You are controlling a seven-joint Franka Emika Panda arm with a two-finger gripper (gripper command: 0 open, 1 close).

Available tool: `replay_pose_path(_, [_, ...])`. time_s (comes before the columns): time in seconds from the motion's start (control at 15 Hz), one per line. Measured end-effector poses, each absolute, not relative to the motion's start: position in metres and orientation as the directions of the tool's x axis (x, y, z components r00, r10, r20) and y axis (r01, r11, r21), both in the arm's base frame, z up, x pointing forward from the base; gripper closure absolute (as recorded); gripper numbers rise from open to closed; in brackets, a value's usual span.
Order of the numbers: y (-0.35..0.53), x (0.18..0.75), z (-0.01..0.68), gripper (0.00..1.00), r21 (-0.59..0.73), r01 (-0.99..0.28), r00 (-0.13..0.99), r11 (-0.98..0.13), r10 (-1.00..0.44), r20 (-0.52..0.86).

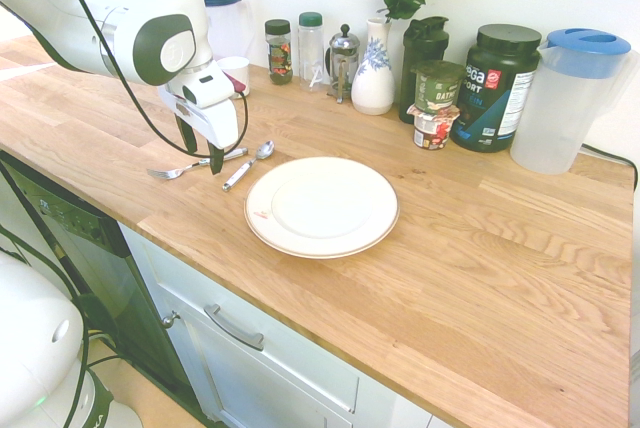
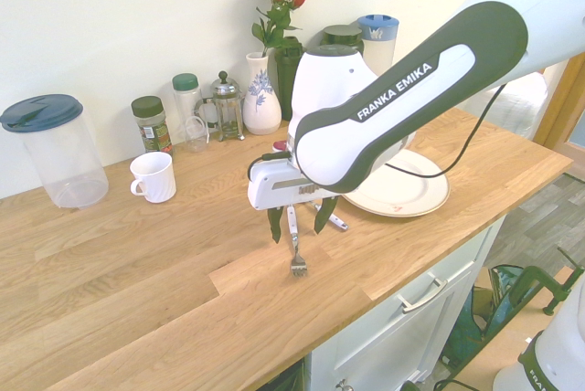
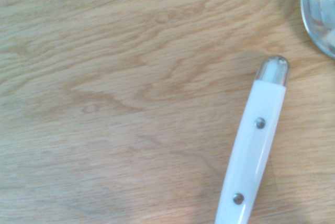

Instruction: Put the fork into the plate

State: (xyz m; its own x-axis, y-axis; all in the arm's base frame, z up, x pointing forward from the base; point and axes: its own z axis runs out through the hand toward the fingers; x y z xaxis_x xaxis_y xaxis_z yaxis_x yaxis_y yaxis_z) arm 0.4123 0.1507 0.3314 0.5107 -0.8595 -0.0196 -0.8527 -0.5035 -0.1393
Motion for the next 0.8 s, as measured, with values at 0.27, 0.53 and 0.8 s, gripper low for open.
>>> replay_pose_path(0.27, [0.1505,0.4124,0.3315,1.0,-0.139,-0.853,0.51,-0.503,-0.86,-0.02])
replay_pose_path(0.53, [0.1506,0.4122,0.3313,1.0,-0.138,-0.852,0.512,-0.504,-0.859,-0.019])
replay_pose_path(0.8, [0.1501,0.4112,0.3296,1.0,-0.135,-0.853,0.511,-0.504,-0.859,-0.02])
